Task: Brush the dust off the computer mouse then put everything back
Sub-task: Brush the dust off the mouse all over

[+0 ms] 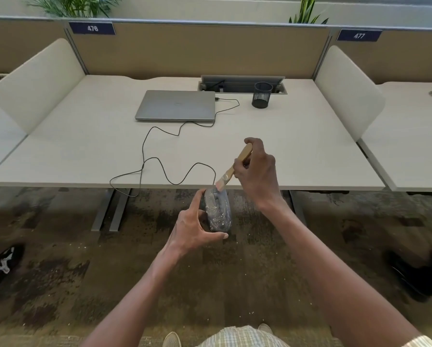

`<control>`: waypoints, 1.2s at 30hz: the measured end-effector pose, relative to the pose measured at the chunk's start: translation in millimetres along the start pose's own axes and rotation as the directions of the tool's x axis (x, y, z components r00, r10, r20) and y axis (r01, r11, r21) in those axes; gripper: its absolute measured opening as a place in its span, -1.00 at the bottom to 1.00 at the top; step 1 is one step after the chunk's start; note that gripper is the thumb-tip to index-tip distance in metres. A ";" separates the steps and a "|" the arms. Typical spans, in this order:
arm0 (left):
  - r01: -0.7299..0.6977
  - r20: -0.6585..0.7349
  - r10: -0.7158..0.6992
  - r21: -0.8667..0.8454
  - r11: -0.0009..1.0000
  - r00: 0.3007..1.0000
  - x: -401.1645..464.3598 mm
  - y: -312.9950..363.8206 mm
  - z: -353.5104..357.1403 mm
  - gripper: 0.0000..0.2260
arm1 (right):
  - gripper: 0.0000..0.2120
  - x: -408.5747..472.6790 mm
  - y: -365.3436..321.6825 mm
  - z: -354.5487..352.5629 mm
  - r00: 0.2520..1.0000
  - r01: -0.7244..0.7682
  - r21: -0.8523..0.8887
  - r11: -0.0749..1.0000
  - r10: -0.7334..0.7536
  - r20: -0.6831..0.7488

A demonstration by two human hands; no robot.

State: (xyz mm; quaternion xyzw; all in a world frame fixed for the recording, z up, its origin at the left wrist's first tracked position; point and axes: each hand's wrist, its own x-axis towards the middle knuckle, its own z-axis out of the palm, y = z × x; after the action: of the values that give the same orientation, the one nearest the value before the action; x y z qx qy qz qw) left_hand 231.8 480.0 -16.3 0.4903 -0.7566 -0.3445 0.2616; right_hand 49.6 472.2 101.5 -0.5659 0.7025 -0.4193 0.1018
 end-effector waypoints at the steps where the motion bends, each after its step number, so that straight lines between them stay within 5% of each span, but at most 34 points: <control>1: -0.005 0.003 0.005 -0.006 1.000 1.000 1.1 0.5 0.3 0.13 | -0.54 -1.3 -0.7 0.4 1.000 0.001 0.013 1.000 -0.001 0.008; 25: -0.011 -0.017 0.011 0.006 1.000 1.000 4.3 -1.6 3.9 0.20 | -0.54 -11.8 6.2 -15.6 1.000 0.013 -0.142 0.990 -0.012 0.007; 30: -0.032 0.001 0.032 -0.013 0.999 0.999 5.8 0.0 1.6 0.20 | -0.55 -9.7 6.4 -16.8 1.000 -0.010 -0.024 1.000 0.010 0.002; 36: -0.014 0.001 0.014 -0.025 1.000 1.000 1.0 1.1 -1.0 0.19 | -0.55 -10.0 14.8 -19.7 0.999 -0.037 -0.077 0.996 0.035 -0.035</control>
State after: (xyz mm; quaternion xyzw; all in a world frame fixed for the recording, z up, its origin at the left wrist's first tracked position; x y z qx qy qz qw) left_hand 231.6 479.1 -14.8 0.4813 -0.7560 -0.3522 0.2697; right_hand 30.3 490.5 100.2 -0.5495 0.7300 -0.3993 0.0754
